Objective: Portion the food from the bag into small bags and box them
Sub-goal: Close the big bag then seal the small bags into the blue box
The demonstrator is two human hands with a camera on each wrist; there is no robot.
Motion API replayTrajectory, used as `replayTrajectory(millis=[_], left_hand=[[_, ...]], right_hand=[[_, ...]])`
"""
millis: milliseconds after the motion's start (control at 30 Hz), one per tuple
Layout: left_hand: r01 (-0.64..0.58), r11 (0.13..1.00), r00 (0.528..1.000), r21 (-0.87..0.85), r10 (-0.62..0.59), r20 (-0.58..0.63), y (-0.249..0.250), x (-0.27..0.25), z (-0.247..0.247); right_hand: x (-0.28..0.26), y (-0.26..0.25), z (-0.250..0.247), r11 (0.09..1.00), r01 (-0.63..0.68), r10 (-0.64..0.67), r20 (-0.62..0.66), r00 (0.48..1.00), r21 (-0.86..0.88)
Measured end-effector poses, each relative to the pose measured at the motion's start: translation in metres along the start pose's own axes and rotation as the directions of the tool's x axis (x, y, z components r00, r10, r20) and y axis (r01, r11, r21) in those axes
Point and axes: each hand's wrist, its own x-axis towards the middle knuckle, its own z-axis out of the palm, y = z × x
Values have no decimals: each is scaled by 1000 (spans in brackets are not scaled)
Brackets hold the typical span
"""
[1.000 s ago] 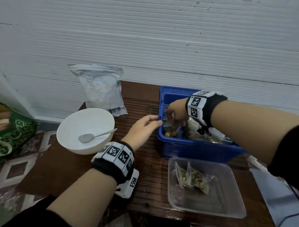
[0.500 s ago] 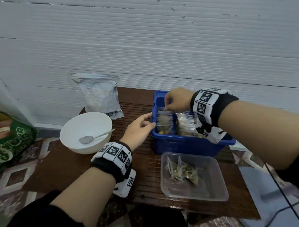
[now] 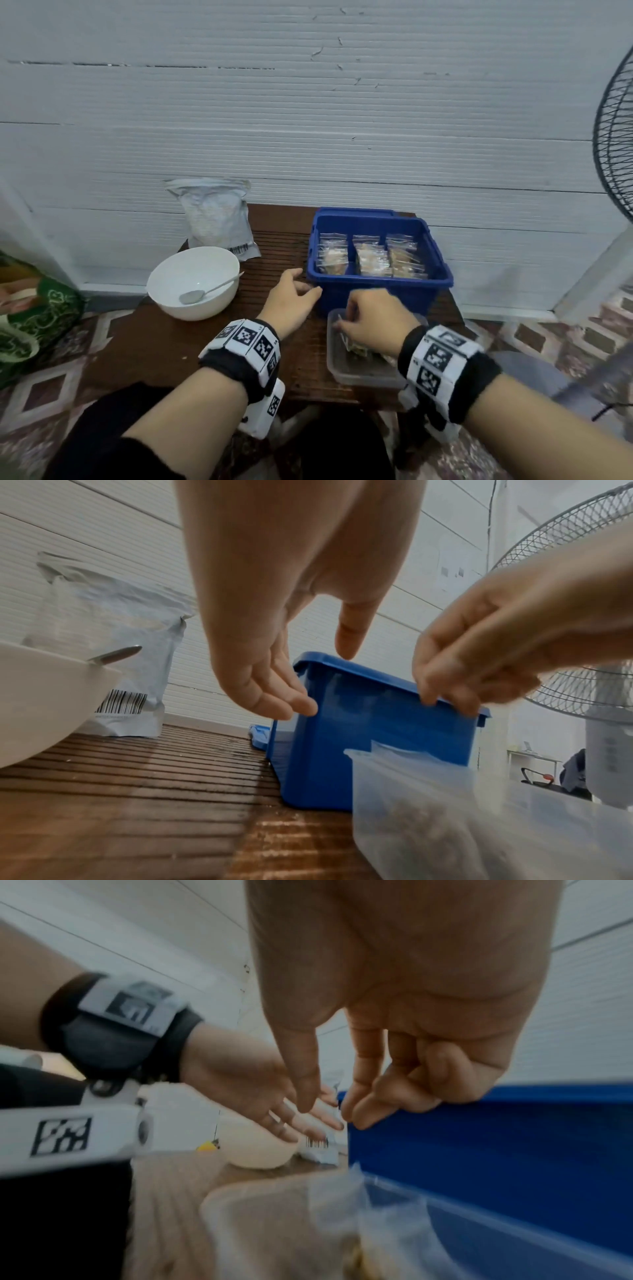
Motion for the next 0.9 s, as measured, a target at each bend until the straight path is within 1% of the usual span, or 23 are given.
replayTrajectory(millis=[67,100,233,333,400,533,567,633,733,833,900], left_hand=[[19,1000,1000,7,-19,5,-4,-6,4],[25,1000,1000,15,-25,12,-6,-9,6],[19,995,998,94,-26,65,-11,-21,10],[-28,990,993,136,11,121,-12,-27,11],[-66,987,987,147,43,158,-12,-30,12],[-173,967,964,185,128,235,-10,-31,14],[-189,964,962,185,144,232,-10,-30,16],[-217,962,965,164,186,184,-9,-31,18],[-245,957,966,156,227,124,-5,-34,18],[-258,954,963,154,240,126,-4,-37,17],[-255,951,963,172,235,131,-3,-38,16]], right_hand=[[-6,4,22,997,-56,57,26,998,-52],[-8,6,31,995,-75,76,12,997,-69],[-11,9,53,989,-115,105,-104,989,-95],[-14,11,55,991,-117,106,-157,982,-65],[-17,13,50,994,-105,105,-200,974,8],[-20,19,37,966,-47,115,-262,958,253],[-20,20,35,950,-34,122,-267,956,311],[-21,23,32,912,-22,147,-278,949,409],[-24,27,30,856,-42,215,-279,936,516],[-26,32,32,781,-68,292,-267,918,621],[-27,34,33,751,-78,315,-252,915,655]])
